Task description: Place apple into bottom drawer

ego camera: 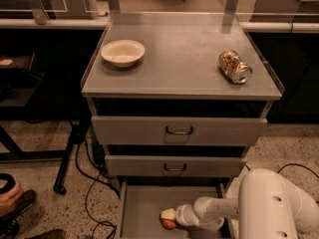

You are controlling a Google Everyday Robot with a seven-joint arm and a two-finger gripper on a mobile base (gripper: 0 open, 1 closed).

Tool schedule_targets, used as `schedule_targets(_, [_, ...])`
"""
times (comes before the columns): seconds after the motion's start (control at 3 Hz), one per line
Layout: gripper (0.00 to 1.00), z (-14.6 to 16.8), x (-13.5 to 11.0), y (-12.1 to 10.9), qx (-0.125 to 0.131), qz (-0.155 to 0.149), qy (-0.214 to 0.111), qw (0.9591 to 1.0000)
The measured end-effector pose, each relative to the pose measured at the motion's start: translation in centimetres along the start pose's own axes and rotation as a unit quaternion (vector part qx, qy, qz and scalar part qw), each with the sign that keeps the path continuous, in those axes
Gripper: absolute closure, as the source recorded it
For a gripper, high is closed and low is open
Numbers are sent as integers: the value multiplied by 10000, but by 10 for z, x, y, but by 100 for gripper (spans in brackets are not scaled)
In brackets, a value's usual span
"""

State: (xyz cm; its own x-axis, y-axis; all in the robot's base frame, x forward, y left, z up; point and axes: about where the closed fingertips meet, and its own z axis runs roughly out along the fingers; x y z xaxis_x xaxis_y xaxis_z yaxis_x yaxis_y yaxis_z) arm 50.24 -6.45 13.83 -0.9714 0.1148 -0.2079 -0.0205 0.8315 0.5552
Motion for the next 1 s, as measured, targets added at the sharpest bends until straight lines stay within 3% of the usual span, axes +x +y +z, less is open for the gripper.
schedule_targets(1.0, [100,12,7,-10,347,-31,60,9994])
